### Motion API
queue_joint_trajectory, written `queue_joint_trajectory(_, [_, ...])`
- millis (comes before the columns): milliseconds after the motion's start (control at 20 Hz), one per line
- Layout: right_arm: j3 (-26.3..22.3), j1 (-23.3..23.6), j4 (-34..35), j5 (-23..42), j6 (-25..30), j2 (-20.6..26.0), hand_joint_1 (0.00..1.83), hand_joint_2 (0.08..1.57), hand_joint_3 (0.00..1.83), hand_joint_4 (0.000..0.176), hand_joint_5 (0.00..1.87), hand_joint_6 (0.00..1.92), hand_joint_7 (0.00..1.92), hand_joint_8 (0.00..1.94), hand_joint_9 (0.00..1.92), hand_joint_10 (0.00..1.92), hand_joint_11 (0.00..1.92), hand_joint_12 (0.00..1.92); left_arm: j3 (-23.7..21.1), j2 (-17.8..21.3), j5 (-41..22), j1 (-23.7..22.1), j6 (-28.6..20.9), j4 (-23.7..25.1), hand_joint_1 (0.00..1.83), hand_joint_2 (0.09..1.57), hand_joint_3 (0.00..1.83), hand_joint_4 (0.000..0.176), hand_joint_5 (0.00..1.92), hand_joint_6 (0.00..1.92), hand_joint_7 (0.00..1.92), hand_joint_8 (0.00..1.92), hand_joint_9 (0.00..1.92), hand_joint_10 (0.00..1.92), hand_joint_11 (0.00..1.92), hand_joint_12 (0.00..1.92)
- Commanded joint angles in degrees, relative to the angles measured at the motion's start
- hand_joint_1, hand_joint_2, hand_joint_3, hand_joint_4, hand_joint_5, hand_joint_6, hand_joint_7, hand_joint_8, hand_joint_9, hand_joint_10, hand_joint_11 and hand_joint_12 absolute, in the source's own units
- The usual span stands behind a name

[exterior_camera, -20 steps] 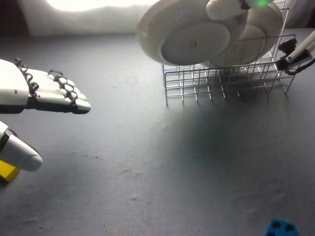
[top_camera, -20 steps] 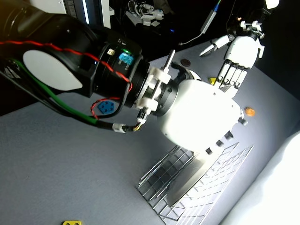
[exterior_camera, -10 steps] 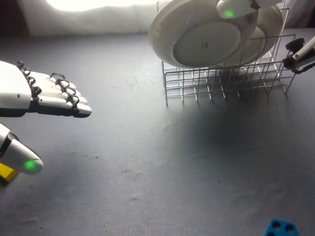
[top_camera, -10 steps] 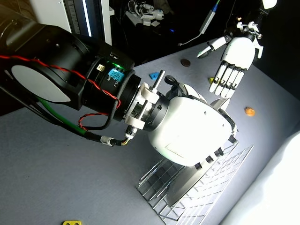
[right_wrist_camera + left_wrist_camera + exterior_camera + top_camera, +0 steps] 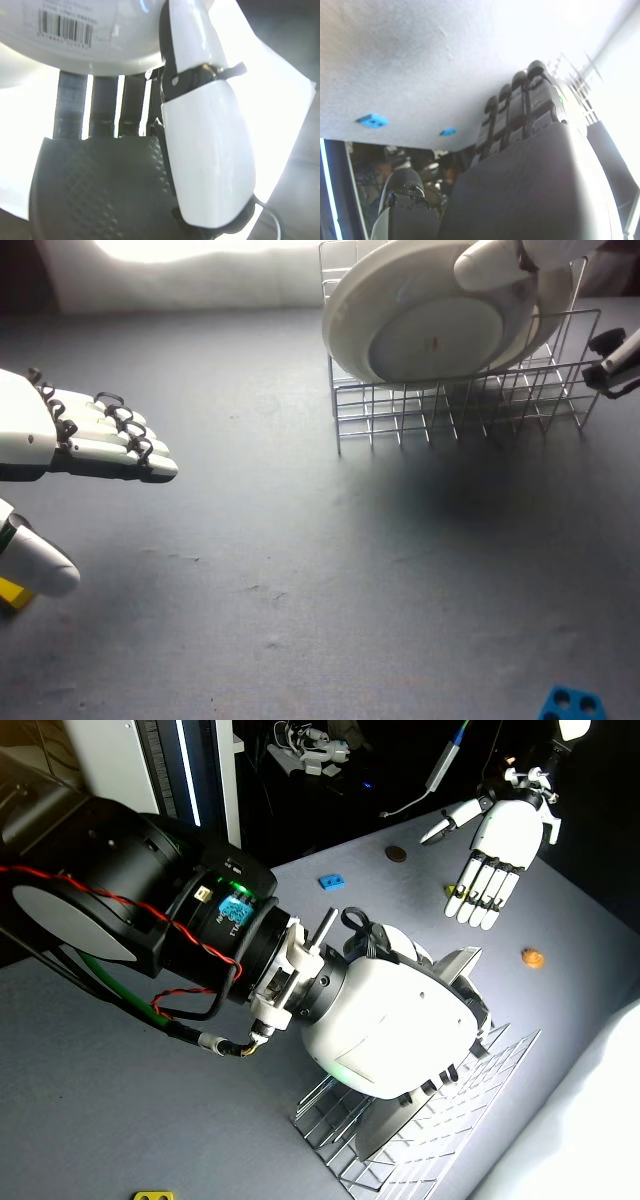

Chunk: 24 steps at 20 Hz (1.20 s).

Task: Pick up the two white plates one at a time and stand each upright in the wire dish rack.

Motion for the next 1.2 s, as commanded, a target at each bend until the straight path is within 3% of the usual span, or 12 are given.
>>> queue_joint_trajectory(0, [0.5, 0.5, 1.3, 8.7, 0.8, 0.2, 1.38, 1.09, 0.0, 0.0, 0.96, 1.04, 1.02, 0.9, 0.96, 1.03, 0.81, 1.17, 0.0, 0.4, -1.3, -0.4, -0.1, -3.5, 0.0, 1.01, 0.0, 0.0, 0.0, 0.0, 0.0, 0.0, 0.0, 0.0, 0.0, 0.0])
queue_joint_trajectory(600, [2.8, -2.7, 1.3, 11.6, -3.6, -2.3, 1.38, 1.09, 0.0, 0.0, 0.97, 1.02, 1.04, 0.88, 0.96, 1.03, 0.81, 1.18, -0.2, 0.4, -1.2, -0.9, -0.3, -3.5, 0.0, 1.0, 0.0, 0.0, 0.0, 0.0, 0.0, 0.0, 0.0, 0.0, 0.0, 0.0])
queue_joint_trajectory(650, [3.1, -3.0, 1.3, 11.8, -3.9, -2.6, 1.26, 1.09, 0.0, 0.0, 1.0, 0.98, 1.06, 0.84, 1.0, 0.68, 0.81, 1.15, -0.3, 0.4, -1.2, -0.9, -0.3, -3.5, 0.0, 1.01, 0.0, 0.0, 0.0, 0.0, 0.0, 0.0, 0.0, 0.0, 0.0, 0.0])
queue_joint_trajectory(700, [3.5, -3.3, 1.3, 11.9, -4.2, -3.0, 1.36, 1.08, 0.0, 0.0, 0.99, 1.0, 1.06, 0.83, 0.99, 0.92, 0.83, 1.13, -0.3, 0.4, -1.2, -0.9, -0.4, -3.5, 0.0, 1.0, 0.0, 0.0, 0.0, 0.0, 0.0, 0.0, 0.0, 0.0, 0.0, 0.0])
queue_joint_trajectory(850, [3.8, -4.1, -0.5, 13.3, -5.1, -3.6, 1.38, 1.09, 0.0, 0.0, 0.96, 1.05, 1.04, 0.86, 0.97, 1.03, 0.83, 1.15, -0.4, 0.4, -1.2, -0.9, -0.4, -3.5, 0.0, 1.01, 0.0, 0.0, 0.0, 0.0, 0.0, 0.0, 0.0, 0.0, 0.0, 0.0])
queue_joint_trajectory(900, [3.8, -4.3, -0.7, 13.4, -5.1, -3.8, 1.26, 1.09, 0.0, 0.0, 0.99, 1.01, 1.08, 0.81, 1.0, 0.69, 0.83, 1.16, -0.5, 0.4, -1.2, -0.9, -0.4, -3.5, 0.0, 1.01, 0.0, 0.0, 0.0, 0.0, 0.0, 0.0, 0.0, 0.0, 0.0, 0.0])
queue_joint_trajectory(950, [3.8, -4.3, -0.8, 13.4, -5.1, -3.8, 1.24, 1.09, 0.0, 0.011, 0.99, 1.0, 1.07, 0.83, 1.05, 0.49, 0.81, 1.15, -0.6, 0.4, -1.2, -0.9, -0.4, -3.5, 0.0, 1.01, 0.0, 0.0, 0.0, 0.0, 0.0, 0.0, 0.0, 0.0, 0.0, 0.0])
queue_joint_trajectory(1000, [3.8, -4.3, -1.0, 13.7, -5.1, -3.8, 1.35, 1.08, 0.0, 0.0, 0.98, 1.01, 1.07, 0.84, 1.0, 0.89, 0.81, 1.16, -0.7, 0.4, -1.2, -0.9, -0.4, -3.5, 0.0, 1.01, 0.0, 0.0, 0.0, 0.0, 0.0, 0.0, 0.0, 0.0, 0.0, 0.0])
queue_joint_trajectory(1150, [3.8, -4.6, -1.9, 14.4, -5.1, -3.9, 1.38, 1.1, 0.0, 0.0, 0.94, 1.08, 1.01, 0.89, 0.97, 1.04, 0.81, 1.19, -0.9, 0.4, -1.2, -0.9, -0.5, -3.5, 0.0, 1.01, 0.0, 0.0, 0.0, 0.0, 0.0, 0.0, 0.0, 0.0, 0.0, 0.0])
